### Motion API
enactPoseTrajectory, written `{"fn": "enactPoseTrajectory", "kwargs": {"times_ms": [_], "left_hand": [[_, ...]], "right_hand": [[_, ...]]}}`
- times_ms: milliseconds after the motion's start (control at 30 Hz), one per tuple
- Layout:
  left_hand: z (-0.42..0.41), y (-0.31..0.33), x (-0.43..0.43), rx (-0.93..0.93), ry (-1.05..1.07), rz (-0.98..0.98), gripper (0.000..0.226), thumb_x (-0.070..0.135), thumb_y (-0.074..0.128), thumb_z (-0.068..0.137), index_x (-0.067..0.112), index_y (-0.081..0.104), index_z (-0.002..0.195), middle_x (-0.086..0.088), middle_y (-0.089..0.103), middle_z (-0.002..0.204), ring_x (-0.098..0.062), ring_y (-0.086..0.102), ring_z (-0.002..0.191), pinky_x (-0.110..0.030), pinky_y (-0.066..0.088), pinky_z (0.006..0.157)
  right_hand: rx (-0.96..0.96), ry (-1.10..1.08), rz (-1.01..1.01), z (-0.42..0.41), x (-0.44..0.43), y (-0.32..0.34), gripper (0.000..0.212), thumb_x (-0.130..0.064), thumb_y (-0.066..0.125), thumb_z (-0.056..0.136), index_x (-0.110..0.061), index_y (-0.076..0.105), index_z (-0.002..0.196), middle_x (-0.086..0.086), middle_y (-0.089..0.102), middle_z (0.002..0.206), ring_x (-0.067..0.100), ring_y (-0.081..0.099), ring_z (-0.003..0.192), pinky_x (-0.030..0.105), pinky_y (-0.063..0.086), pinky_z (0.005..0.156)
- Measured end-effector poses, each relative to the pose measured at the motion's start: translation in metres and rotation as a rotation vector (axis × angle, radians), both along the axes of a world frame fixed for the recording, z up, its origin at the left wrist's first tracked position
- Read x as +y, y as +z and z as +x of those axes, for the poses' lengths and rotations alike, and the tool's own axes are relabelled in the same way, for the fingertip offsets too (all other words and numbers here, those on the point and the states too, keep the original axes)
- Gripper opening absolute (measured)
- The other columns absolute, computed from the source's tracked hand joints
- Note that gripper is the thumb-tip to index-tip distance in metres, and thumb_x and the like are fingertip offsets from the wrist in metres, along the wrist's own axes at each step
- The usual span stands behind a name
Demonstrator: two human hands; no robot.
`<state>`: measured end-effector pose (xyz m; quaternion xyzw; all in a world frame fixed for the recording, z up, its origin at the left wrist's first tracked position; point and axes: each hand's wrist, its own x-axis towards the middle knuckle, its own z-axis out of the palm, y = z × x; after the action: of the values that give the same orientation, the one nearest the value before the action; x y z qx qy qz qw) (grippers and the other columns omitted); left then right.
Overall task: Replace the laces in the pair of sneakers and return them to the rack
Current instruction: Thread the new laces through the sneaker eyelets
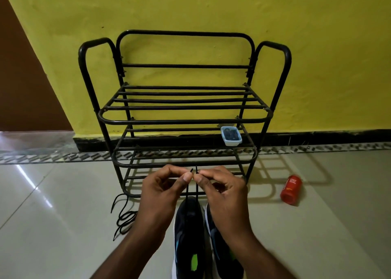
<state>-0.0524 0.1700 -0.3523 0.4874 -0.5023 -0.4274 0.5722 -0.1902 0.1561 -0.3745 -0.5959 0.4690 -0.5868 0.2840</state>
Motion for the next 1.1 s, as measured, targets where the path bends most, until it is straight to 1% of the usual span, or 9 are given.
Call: {"fn": "enactPoseTrajectory", "kwargs": {"times_ms": [267, 433, 600, 700, 833, 900, 967, 1033, 1100], "left_hand": [[-0.002, -0.002, -0.002, -0.02, 0.008, 0.012, 0.007, 0.017, 0.068, 0.091, 0.016, 0.075, 0.089, 0.001, 0.075, 0.092, -0.007, 0.068, 0.086, -0.02, 0.049, 0.07], [-0.002, -0.002, -0.005, 0.007, 0.015, 0.008, 0.007, 0.017, 0.069, 0.091, 0.016, 0.075, 0.088, -0.001, 0.074, 0.089, -0.006, 0.068, 0.082, -0.016, 0.05, 0.065], [-0.002, -0.001, -0.005, 0.033, 0.011, 0.032, 0.007, 0.019, 0.069, 0.092, 0.016, 0.074, 0.091, -0.001, 0.074, 0.09, -0.005, 0.068, 0.083, -0.025, 0.047, 0.07], [-0.002, -0.001, -0.004, 0.04, 0.012, 0.032, 0.007, 0.019, 0.069, 0.092, 0.017, 0.074, 0.09, 0.0, 0.074, 0.09, -0.004, 0.067, 0.082, -0.026, 0.047, 0.07], [0.0, -0.006, -0.005, 0.02, 0.038, 0.007, 0.008, 0.019, 0.065, 0.095, 0.015, 0.072, 0.093, -0.002, 0.073, 0.09, -0.01, 0.069, 0.086, -0.025, 0.049, 0.074], [0.004, -0.014, -0.007, 0.018, 0.069, -0.011, 0.011, 0.018, 0.059, 0.1, 0.011, 0.066, 0.096, -0.006, 0.072, 0.09, -0.017, 0.07, 0.089, -0.026, 0.052, 0.073], [0.009, -0.024, -0.008, 0.005, 0.105, -0.027, 0.012, 0.015, 0.054, 0.103, 0.007, 0.061, 0.097, -0.012, 0.069, 0.09, -0.023, 0.071, 0.082, -0.021, 0.053, 0.065], [0.015, -0.041, -0.011, -0.047, 0.144, -0.032, 0.011, 0.014, 0.053, 0.103, 0.007, 0.057, 0.095, -0.008, 0.067, 0.09, -0.02, 0.067, 0.066, -0.017, 0.048, 0.054], [0.024, -0.066, -0.017, -0.178, 0.171, -0.016, 0.011, 0.017, 0.055, 0.102, 0.014, 0.058, 0.092, 0.0, 0.067, 0.089, -0.01, 0.061, 0.06, -0.02, 0.047, 0.056]], "right_hand": [[0.01, 0.011, -0.001, -0.002, -0.002, 0.0, 0.011, -0.021, 0.074, 0.088, -0.018, 0.078, 0.098, -0.011, 0.071, 0.09, 0.011, 0.07, 0.093, 0.033, 0.059, 0.078], [0.002, 0.024, 0.004, -0.002, -0.002, -0.001, 0.011, -0.021, 0.075, 0.088, -0.02, 0.078, 0.098, -0.011, 0.072, 0.09, 0.012, 0.07, 0.092, 0.037, 0.059, 0.078], [0.011, 0.025, -0.003, -0.001, -0.002, 0.0, 0.011, -0.022, 0.075, 0.088, -0.019, 0.078, 0.099, -0.01, 0.071, 0.091, 0.012, 0.07, 0.093, 0.038, 0.059, 0.079], [0.011, 0.034, -0.005, 0.0, -0.002, 0.0, 0.012, -0.023, 0.075, 0.088, -0.018, 0.078, 0.098, -0.011, 0.071, 0.09, 0.012, 0.07, 0.093, 0.037, 0.059, 0.078], [0.039, 0.019, 0.003, 0.002, -0.002, -0.003, 0.007, -0.022, 0.072, 0.091, -0.019, 0.075, 0.097, -0.01, 0.07, 0.09, 0.009, 0.069, 0.092, 0.035, 0.059, 0.079], [0.002, 0.037, 0.048, 0.0, -0.002, -0.005, 0.003, -0.021, 0.066, 0.096, -0.02, 0.069, 0.095, -0.007, 0.07, 0.086, 0.011, 0.071, 0.088, 0.037, 0.059, 0.078], [-0.063, 0.101, 0.125, -0.001, -0.004, -0.01, 0.01, -0.021, 0.059, 0.1, -0.021, 0.061, 0.09, -0.001, 0.068, 0.08, 0.015, 0.073, 0.074, 0.037, 0.06, 0.068], [0.079, 0.07, 0.149, -0.005, -0.012, -0.028, 0.014, -0.024, 0.059, 0.1, -0.024, 0.058, 0.086, 0.001, 0.066, 0.077, 0.016, 0.068, 0.067, 0.038, 0.057, 0.061], [0.342, 0.027, 0.146, -0.01, -0.023, -0.056, 0.01, -0.027, 0.064, 0.095, -0.026, 0.06, 0.086, -0.006, 0.065, 0.081, 0.011, 0.065, 0.076, 0.037, 0.056, 0.068]]}}
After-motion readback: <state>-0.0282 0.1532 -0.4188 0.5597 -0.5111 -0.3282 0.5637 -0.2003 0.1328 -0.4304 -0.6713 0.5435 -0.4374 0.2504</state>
